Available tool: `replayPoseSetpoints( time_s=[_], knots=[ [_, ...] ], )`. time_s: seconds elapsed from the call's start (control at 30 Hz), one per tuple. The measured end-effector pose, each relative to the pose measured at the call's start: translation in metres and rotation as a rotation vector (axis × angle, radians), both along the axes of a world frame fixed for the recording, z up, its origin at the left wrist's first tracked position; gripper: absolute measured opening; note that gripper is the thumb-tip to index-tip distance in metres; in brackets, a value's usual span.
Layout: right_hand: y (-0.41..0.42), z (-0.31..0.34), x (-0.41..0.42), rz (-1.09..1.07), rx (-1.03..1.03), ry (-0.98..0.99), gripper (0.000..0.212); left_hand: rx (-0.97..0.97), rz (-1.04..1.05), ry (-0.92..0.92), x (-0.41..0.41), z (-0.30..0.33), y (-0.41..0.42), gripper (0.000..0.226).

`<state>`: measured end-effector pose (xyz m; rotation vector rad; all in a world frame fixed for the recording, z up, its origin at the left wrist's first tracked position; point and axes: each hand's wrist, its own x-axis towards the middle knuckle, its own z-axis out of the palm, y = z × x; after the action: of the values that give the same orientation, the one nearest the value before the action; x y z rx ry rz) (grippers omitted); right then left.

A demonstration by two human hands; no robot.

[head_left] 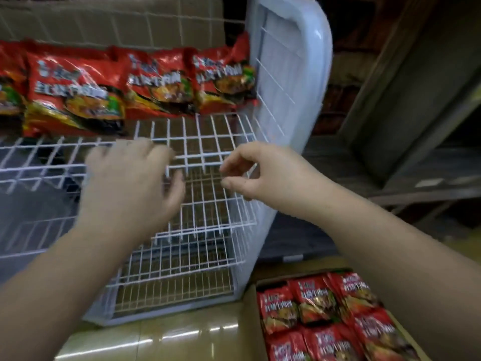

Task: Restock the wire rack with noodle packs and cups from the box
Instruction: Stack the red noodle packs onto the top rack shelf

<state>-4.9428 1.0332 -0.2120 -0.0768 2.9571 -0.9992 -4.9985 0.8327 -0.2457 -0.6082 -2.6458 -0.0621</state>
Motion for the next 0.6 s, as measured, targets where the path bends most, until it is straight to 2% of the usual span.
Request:
replayPoseSetpoints(
  time_s=[0.1, 0.23, 0.37, 0.6],
  knots=[
    [0.034, -0.028, 0.031, 0.018, 0.016, -0.057, 0.02, 0.034, -0.009, 0.051, 0.018, -0.022, 0.009, 0.049],
    [0.071, -0.07, 0.054, -0.012, 0.0, -0.108, 0.025, 0.039, -0.194, 0.1, 0.055, -0.066, 0.053, 0.044],
    [0.107, -0.118, 0.064, -0.055, -0.005, -0.139, 0.026, -0.026, -0.338, 0.057, 0.072, -0.119, 0.103, 0.038],
    [0.163, -0.236, 0.082, -0.139, 0.025, -0.227, 0.026, -0.151, -0.495, -0.079, 0.09, -0.226, 0.168, 0.034]
  ],
)
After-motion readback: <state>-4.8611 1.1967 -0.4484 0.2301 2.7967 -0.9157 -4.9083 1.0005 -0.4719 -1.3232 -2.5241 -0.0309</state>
